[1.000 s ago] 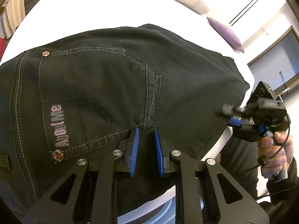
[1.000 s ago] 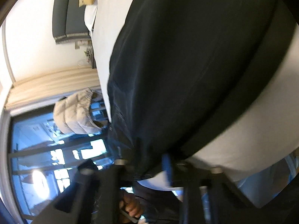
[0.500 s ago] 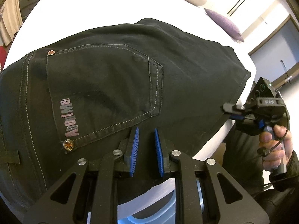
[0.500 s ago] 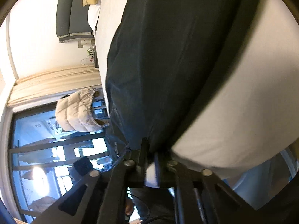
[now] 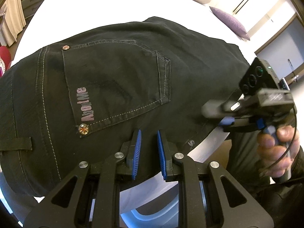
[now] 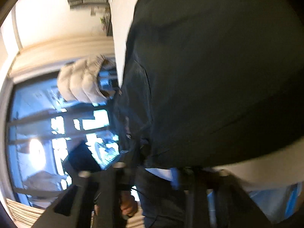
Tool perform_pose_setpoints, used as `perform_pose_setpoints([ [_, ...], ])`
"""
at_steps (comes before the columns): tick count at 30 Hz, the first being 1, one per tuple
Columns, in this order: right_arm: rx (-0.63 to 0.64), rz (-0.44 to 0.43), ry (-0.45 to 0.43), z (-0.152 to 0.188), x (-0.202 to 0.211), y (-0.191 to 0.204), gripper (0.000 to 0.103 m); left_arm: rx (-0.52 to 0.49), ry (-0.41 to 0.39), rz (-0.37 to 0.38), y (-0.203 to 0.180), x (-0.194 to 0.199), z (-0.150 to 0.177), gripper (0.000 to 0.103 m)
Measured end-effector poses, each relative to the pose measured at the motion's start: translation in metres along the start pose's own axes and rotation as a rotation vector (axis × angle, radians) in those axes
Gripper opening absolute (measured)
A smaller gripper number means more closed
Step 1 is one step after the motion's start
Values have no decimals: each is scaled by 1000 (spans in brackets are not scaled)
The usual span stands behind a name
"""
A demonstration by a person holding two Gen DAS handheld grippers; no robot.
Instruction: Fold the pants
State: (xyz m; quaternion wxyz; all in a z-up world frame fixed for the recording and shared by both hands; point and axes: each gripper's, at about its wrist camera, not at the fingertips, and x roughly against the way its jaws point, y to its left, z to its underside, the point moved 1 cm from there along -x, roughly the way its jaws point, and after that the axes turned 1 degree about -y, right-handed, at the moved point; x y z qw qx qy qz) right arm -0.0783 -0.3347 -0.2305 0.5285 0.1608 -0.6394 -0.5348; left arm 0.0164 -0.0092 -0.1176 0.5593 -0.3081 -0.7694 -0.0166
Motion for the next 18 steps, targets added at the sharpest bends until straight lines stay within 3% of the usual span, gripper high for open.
perform_pose_setpoints([
  [6,-6,6,-14,13,7,-12,4,-12,4,14,0,-4,-1,17],
  [10,-3,-27,-40,9,15,-18,9,-7,-4,-3,2,-2,-4,17],
  [14,-67,-116,-158,-1,47,-29,33,-56,-42,-74,-15,5,-12,17],
  [18,-163,-164,-330,-17,101,-60,34,-51,-37,-48,-21,-5,-21,17],
])
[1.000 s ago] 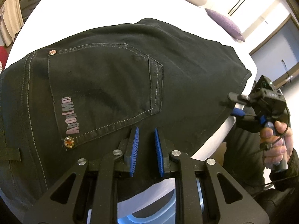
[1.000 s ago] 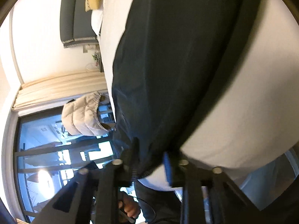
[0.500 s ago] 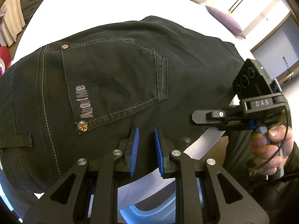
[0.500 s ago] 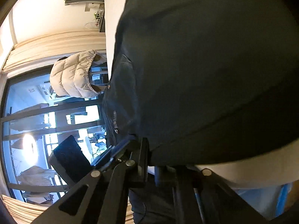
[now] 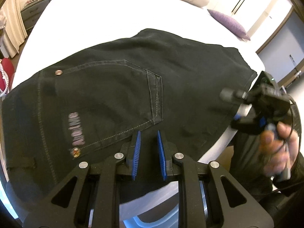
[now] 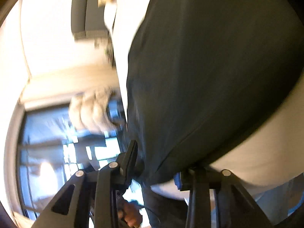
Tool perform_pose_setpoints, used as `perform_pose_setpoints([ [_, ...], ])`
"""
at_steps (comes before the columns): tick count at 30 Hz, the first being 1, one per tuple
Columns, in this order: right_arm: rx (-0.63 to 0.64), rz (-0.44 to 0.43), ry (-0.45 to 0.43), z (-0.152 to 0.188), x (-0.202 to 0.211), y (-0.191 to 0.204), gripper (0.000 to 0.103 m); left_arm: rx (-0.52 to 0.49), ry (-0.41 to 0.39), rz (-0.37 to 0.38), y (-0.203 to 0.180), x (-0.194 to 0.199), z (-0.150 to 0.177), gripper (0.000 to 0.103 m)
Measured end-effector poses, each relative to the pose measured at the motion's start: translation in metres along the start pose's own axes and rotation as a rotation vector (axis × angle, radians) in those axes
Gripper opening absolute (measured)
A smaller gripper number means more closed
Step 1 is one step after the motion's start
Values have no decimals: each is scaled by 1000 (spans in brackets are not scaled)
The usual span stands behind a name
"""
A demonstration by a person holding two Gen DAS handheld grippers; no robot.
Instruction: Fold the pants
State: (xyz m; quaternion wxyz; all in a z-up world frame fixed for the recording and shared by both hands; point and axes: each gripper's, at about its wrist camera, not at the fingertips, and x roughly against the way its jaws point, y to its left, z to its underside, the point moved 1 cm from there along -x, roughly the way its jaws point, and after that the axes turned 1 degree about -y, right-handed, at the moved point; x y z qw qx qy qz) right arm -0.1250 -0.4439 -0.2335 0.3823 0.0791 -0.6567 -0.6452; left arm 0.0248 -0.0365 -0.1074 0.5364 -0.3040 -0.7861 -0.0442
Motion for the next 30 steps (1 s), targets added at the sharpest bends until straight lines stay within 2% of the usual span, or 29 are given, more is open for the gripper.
perform_pose_setpoints([
  [2,-35,-1,-73,-14,22,-10,19,-11,30,-17,0,-10,2,17],
  [4,-57,32,-129,-24,44,-23,4,-20,25,-16,-1,-11,4,17],
  [5,-67,31,-146,-27,55,-30,2,-18,26,-10,0,-11,4,17],
  [10,-38,45,-166,-20,67,-36,1,-6,28,5,8,-9,7,17],
  [12,-23,54,-167,-27,69,-32,1,-3,28,1,8,-11,7,17],
  [16,-44,33,-270,-49,98,-28,20,-3,29,4,9,-13,7,17],
  [18,-58,37,-348,-64,121,-31,22,2,26,6,9,-14,7,17],
  [19,-68,37,-373,-70,129,-34,22,2,25,5,9,-14,8,17],
  [20,-76,34,-390,-74,136,-36,17,2,24,3,9,-14,8,17],
  [22,-93,57,-428,-83,152,-47,3,2,23,3,9,-14,8,17],
  [25,-117,38,-455,-86,170,-59,1,6,22,9,11,-13,9,17],
  [27,-100,83,-495,-83,188,-54,6,9,23,12,12,-13,8,17],
  [28,-97,118,-529,-81,199,-50,19,11,23,14,13,-13,8,17],
  [29,-97,158,-576,-79,213,-47,44,12,23,16,13,-13,8,17],
  [30,-101,214,-649,-76,230,-40,56,13,23,16,14,-13,7,17],
])
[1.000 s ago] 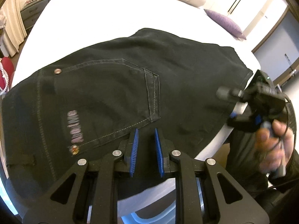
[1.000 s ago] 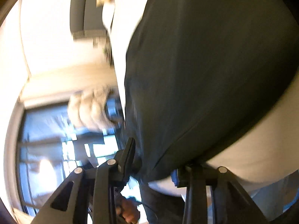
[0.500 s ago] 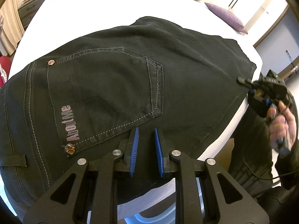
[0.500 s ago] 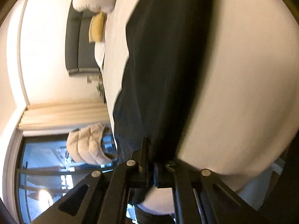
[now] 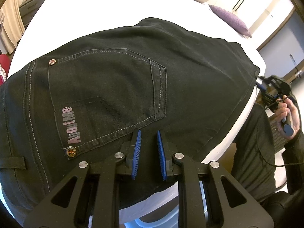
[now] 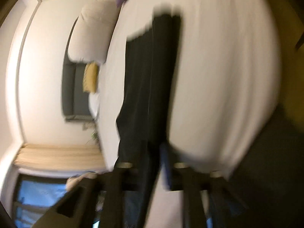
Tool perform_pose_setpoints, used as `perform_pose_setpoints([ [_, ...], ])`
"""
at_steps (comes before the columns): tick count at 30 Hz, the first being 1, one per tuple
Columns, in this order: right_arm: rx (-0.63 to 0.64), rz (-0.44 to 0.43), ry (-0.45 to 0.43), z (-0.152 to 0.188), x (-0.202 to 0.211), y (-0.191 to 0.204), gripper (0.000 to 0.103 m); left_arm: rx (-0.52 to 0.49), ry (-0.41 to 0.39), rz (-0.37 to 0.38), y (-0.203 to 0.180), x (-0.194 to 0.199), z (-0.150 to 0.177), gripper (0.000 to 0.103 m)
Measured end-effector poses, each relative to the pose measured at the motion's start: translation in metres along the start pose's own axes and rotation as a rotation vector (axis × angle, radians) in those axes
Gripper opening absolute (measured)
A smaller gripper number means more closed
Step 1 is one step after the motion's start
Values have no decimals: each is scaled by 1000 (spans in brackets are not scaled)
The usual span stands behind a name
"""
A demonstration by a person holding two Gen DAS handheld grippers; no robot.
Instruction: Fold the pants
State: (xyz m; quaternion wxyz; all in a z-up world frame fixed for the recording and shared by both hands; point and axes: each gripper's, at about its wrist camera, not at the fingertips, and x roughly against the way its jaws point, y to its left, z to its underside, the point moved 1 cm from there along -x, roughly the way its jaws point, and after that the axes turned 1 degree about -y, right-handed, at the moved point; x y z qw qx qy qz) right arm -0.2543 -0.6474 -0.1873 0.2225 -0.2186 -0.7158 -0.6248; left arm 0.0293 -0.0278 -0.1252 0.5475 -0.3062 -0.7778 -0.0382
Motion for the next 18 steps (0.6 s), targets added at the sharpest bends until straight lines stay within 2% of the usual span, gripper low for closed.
perform_pose_setpoints([
  [1,28,42,-68,-6,13,8,64,1,0,0,1,0,0,17],
  [2,89,51,-98,3,18,26,63,2,0,0,1,0,0,17],
  [3,171,40,-68,3,15,46,60,1,0,-1,1,0,-1,17],
  [5,296,3,92,17,-14,82,35,-1,1,-3,0,-1,-1,17],
  [7,364,-79,288,45,-57,110,30,-2,3,-5,0,-1,-1,17],
  [8,376,-105,367,58,-78,117,22,-2,5,-5,0,-1,-2,17],
  [9,383,-107,443,71,-103,123,20,1,7,-5,0,-1,-2,17],
  [12,376,-47,544,84,-165,121,19,11,10,-6,1,-1,-3,17],
  [13,356,-17,559,80,-182,115,15,13,11,-7,1,-1,-3,17],
  [14,326,17,552,69,-197,106,0,15,11,-6,2,-1,-4,17],
  [16,312,9,499,43,-205,100,0,20,12,-2,4,-2,-4,17],
  [18,350,59,394,10,-211,108,0,24,11,1,7,-3,-5,17],
])
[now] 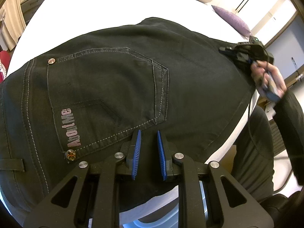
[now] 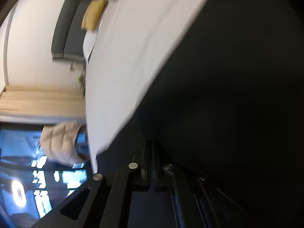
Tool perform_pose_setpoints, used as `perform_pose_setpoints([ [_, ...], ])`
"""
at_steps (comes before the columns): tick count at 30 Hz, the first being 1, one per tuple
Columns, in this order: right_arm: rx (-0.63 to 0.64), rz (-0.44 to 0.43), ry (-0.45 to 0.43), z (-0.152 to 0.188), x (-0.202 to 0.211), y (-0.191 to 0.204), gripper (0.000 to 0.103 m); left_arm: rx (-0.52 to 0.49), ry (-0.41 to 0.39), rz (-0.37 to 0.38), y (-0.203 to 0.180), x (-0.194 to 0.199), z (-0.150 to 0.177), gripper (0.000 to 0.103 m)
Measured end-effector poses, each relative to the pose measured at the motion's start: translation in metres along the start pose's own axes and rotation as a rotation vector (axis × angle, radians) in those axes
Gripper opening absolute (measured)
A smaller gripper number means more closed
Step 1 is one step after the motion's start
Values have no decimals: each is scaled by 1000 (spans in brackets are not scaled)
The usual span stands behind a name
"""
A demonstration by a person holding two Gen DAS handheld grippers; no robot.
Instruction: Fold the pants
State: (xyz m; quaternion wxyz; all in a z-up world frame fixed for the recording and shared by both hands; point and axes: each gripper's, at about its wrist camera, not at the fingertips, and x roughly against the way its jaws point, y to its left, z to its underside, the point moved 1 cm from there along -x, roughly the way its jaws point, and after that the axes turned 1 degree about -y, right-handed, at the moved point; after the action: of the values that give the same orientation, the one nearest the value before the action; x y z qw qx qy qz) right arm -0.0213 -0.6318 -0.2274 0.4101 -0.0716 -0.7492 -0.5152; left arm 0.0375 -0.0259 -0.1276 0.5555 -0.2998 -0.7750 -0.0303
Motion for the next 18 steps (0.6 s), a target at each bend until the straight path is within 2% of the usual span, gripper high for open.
perform_pose_setpoints([
  [2,-13,66,-79,-33,9,-9,0,4,-3,0,3,-1,-1,17],
  [5,-17,217,-219,-56,40,-7,0,6,-7,-7,5,-2,-3,17],
  [6,-15,225,-260,-54,55,-2,0,7,-9,-9,5,-1,-2,17],
  [7,-5,199,-280,-47,65,6,7,11,-13,-8,5,-1,0,17],
  [9,46,106,-210,-23,65,22,7,19,-24,-4,6,0,3,17],
  [13,133,-115,107,53,7,57,11,16,-23,-13,6,-2,5,17],
  [14,136,-140,171,70,-9,60,11,11,-19,-18,3,-2,5,17],
  [16,116,-108,218,81,-36,49,9,1,-10,-29,0,-3,5,17],
  [17,80,-122,209,77,-37,37,0,-4,-8,-32,-1,-4,5,17],
  [18,32,-155,194,69,-36,30,0,-4,-8,-32,-2,-4,4,17],
])
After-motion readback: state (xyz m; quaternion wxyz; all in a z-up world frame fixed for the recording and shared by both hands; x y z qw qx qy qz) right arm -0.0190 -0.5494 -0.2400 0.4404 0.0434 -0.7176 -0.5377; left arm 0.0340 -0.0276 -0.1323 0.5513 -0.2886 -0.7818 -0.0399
